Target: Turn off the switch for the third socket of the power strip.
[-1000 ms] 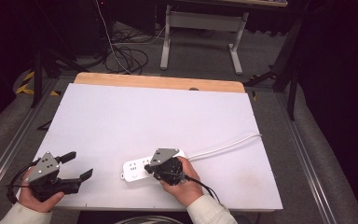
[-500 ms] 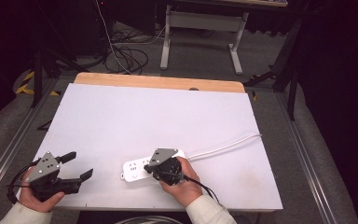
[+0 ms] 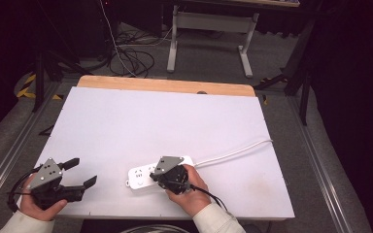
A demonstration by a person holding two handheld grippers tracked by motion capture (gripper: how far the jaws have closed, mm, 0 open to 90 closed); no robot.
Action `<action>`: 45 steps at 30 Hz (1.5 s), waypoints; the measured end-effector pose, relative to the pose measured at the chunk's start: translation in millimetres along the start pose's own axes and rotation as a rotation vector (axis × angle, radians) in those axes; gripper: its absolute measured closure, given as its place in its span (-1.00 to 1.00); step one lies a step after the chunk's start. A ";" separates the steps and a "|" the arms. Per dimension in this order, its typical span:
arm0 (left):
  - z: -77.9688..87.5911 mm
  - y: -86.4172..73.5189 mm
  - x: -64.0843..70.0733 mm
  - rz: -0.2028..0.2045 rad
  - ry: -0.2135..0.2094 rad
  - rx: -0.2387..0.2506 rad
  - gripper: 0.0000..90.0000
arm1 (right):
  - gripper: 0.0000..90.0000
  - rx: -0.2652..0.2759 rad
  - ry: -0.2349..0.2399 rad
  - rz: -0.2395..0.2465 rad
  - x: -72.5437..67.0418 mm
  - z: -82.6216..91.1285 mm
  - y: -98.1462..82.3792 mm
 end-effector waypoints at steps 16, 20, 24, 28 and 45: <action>-0.2 0.1 -0.1 0.000 0.002 0.000 -0.66 | 1.00 0.074 -0.019 -0.013 3.3 25.8 14.1; -1.0 -0.1 -0.2 0.004 0.000 -0.002 -0.66 | 1.00 0.089 -0.031 -0.008 6.4 33.4 16.7; -0.7 -0.2 -0.3 0.005 0.001 -0.002 -0.66 | 1.00 0.107 -0.039 -0.015 10.1 39.9 17.9; -1.0 -0.1 -0.2 0.005 0.001 -0.002 -0.66 | 1.00 0.104 -0.040 -0.012 9.9 40.8 18.2; -0.3 -0.2 -0.4 0.004 0.005 -0.001 -0.66 | 0.31 0.148 -0.125 0.011 22.3 68.0 18.8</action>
Point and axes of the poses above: each handheld gripper's, and its own axes: z roughly backward along the jaws, y roughly out of its top, x roughly to its right, the point moved 4 cm from there along -z, roughly forward along the jaws, and after that the axes turned 9 degrees about z, right-handed, at the moved point
